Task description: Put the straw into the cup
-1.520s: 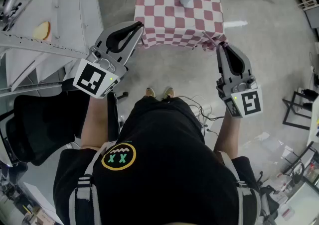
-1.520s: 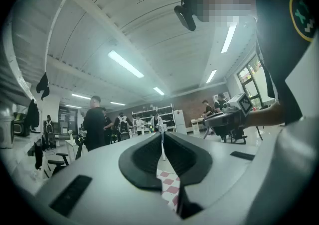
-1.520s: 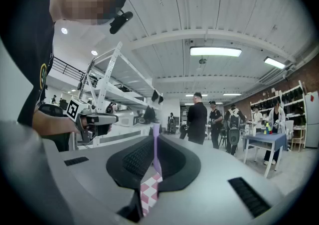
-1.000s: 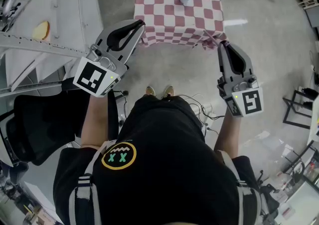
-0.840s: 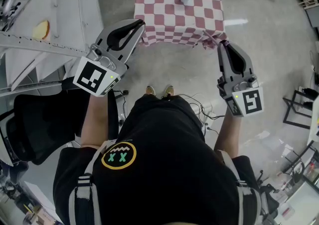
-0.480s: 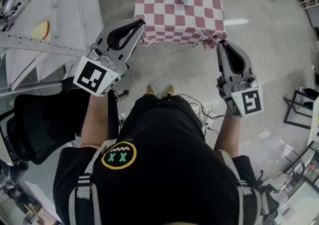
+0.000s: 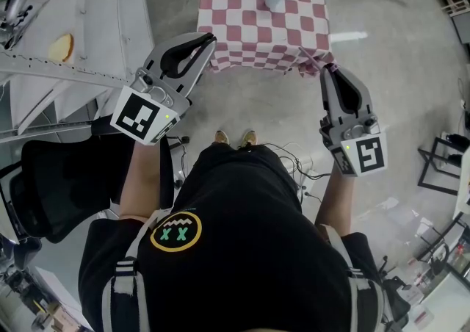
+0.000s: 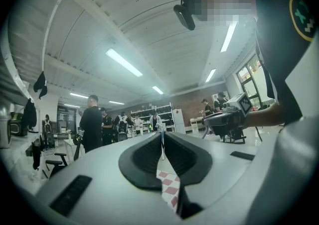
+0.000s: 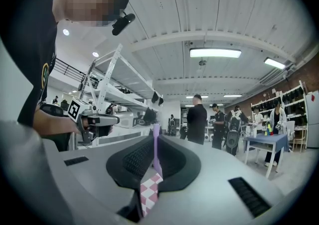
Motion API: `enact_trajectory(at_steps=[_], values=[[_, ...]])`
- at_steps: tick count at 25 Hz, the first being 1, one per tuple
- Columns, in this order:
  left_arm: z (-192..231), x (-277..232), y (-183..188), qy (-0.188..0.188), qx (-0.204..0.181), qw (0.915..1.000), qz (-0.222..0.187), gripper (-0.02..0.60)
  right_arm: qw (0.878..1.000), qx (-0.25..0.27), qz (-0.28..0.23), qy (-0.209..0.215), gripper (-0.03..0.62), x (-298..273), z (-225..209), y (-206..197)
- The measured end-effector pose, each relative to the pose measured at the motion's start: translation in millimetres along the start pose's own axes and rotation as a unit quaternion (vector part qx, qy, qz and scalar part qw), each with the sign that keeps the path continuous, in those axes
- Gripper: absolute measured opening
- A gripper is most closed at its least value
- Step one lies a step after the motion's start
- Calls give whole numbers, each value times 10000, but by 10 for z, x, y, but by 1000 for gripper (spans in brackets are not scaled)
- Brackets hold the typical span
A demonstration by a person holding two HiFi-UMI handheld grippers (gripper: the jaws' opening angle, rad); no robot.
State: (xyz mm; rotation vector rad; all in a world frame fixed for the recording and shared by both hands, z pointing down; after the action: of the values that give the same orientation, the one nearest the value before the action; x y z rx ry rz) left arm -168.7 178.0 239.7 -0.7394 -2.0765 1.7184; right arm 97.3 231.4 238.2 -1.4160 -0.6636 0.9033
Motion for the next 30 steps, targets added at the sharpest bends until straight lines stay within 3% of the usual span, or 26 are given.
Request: enact_trajectory(at_steps=[20,30], values=[[-425,-487,153,32,-108,9999,125,32,9998,17,-126,145,41,341,-524,-86],[-286,-773,95,-90,-148,9998,111,32,10000,-2,-65,25,41,188,-762,-162]])
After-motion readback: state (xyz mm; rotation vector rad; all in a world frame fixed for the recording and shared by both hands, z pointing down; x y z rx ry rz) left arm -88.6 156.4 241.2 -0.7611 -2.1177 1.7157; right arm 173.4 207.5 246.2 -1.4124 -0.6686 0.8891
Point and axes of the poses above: the fingertips, and each gripper's own axes: x backward along the fingers, z to its left, y out of its top, the point moved 6 cm from there along x, backward along the fingers, and after that the axes turned 8 degrees about z, right-handed, at the moved point
